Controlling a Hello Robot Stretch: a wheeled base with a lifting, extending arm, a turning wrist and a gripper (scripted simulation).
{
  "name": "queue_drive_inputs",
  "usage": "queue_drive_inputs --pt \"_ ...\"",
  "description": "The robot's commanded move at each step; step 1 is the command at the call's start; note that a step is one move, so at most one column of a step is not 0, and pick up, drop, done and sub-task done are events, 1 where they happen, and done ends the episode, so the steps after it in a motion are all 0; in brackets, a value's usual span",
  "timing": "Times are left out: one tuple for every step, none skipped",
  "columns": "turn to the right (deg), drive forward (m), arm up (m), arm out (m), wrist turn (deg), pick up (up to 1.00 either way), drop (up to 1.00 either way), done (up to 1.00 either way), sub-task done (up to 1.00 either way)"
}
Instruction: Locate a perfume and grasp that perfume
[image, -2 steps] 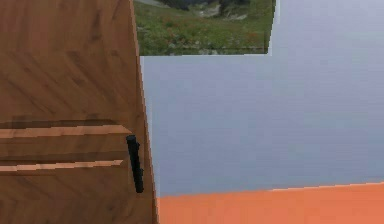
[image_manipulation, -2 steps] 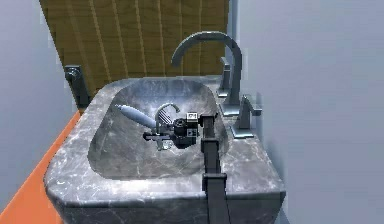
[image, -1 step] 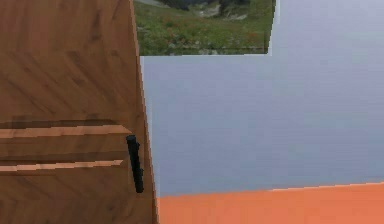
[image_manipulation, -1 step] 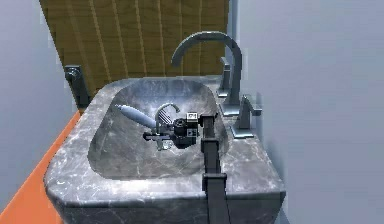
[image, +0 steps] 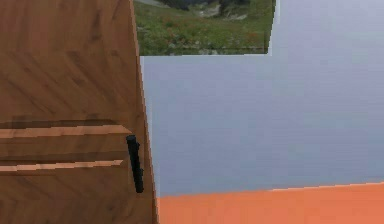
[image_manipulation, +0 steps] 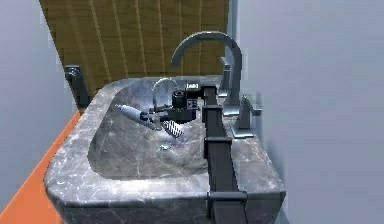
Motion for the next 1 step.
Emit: queue_drive_inputs --pt "0.0 0.00 0.00 0.00 0.0 0.00 0.00 1.00 0.00"
